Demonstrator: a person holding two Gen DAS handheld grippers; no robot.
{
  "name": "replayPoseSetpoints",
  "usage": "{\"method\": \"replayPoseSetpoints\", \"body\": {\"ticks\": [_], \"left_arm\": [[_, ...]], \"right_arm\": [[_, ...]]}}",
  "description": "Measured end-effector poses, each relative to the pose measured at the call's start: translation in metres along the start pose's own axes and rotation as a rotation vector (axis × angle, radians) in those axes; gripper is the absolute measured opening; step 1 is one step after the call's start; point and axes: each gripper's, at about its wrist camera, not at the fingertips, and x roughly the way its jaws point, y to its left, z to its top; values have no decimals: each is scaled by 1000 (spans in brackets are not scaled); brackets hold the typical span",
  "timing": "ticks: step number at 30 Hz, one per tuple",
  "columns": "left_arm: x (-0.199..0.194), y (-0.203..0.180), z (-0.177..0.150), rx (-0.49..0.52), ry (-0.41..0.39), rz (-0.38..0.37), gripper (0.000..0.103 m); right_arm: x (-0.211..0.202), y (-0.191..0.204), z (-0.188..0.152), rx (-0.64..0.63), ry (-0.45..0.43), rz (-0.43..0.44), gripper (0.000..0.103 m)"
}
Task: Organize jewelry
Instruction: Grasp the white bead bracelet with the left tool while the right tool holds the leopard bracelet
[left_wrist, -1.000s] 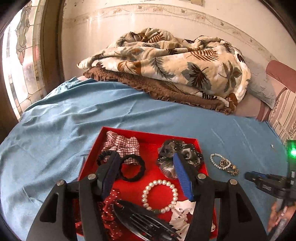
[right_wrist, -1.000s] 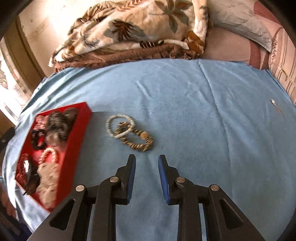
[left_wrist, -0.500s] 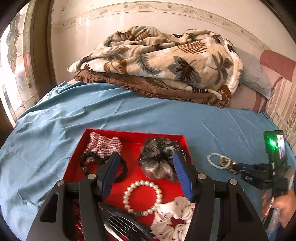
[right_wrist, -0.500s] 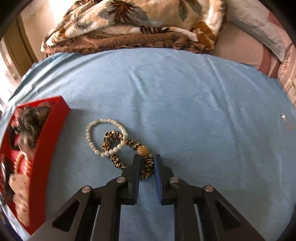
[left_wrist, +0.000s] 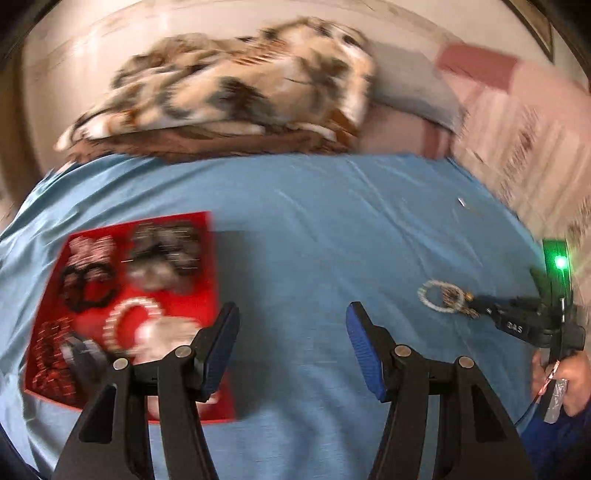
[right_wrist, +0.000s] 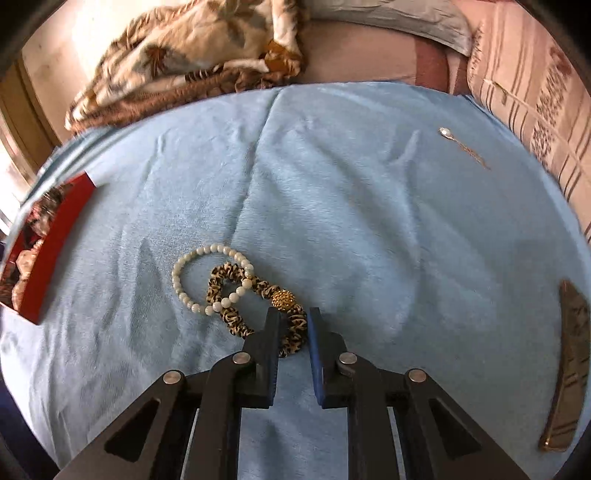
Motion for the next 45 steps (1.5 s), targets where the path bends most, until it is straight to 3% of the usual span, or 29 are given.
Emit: {"method": "replayPoseSetpoints", "body": {"ticks": [5,8,11,16,35,38,39,45], "left_arm": [[44,-67,14,80,93,-91,59],[78,-86,20,54,165,-129,59],[107,-99,23,31,204,-131,51],[132,-118,22,88,244,-110,43],[138,-128,17,151,180,-59,42],[135,-133,16,164,182,-76,19],[133,-135,16,171,186,-85,5],[107,-127,17,126,167,-110,5]], "right_arm": [[-3,-4,-8,9,-44,35,16],[-3,-10,-8,35,-41,71,16],[-1,-16,-5,77,-28,110,16],[-2,-20,-5,106,-13,140,16],[-6,-5,-17,41,-37,74,16],[-7,2,-20,17,-49,40,16],[-8,3,-20,10,-52,32,13],[-24,1,-18,56,-129,78,8]]}}
